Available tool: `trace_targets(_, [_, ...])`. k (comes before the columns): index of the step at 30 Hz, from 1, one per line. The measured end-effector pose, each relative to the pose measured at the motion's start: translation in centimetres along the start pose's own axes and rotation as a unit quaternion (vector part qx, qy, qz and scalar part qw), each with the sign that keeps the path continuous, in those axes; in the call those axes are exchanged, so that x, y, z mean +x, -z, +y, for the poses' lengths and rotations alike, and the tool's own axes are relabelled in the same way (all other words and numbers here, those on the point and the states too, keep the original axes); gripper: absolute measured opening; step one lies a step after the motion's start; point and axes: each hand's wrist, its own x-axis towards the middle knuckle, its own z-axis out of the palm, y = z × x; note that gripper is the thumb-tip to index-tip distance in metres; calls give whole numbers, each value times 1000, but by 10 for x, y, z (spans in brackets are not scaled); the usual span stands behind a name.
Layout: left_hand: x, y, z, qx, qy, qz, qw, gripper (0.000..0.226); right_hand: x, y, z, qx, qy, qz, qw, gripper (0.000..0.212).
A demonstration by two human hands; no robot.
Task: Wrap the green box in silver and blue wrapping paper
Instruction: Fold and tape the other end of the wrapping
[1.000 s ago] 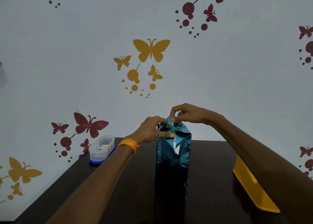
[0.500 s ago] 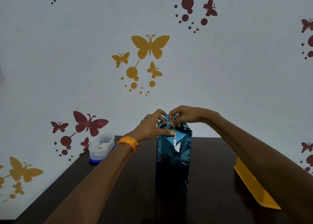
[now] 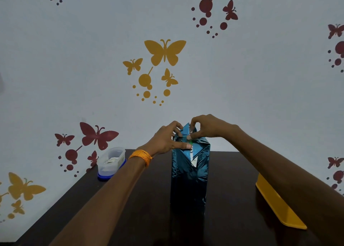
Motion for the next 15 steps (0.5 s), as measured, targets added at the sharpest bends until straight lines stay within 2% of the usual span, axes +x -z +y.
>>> trace_targets(5, [-1,0,0,-5,-4,2,1000,69,-17,-24,8,130,20,106,986,74])
trace_targets(8, [-2,0,0,-5,-5,3,1000,69,-20,-30,11,237,-14,143,961,72])
trace_targets(12, [-2,1,0,-11,-2,4,1000,69,-29,-34,8,392,-101,25,914,74])
trace_targets(15, [-3,0,2,-12,-4,4,1000,69,-30,-51,10,537,-154,8,830,73])
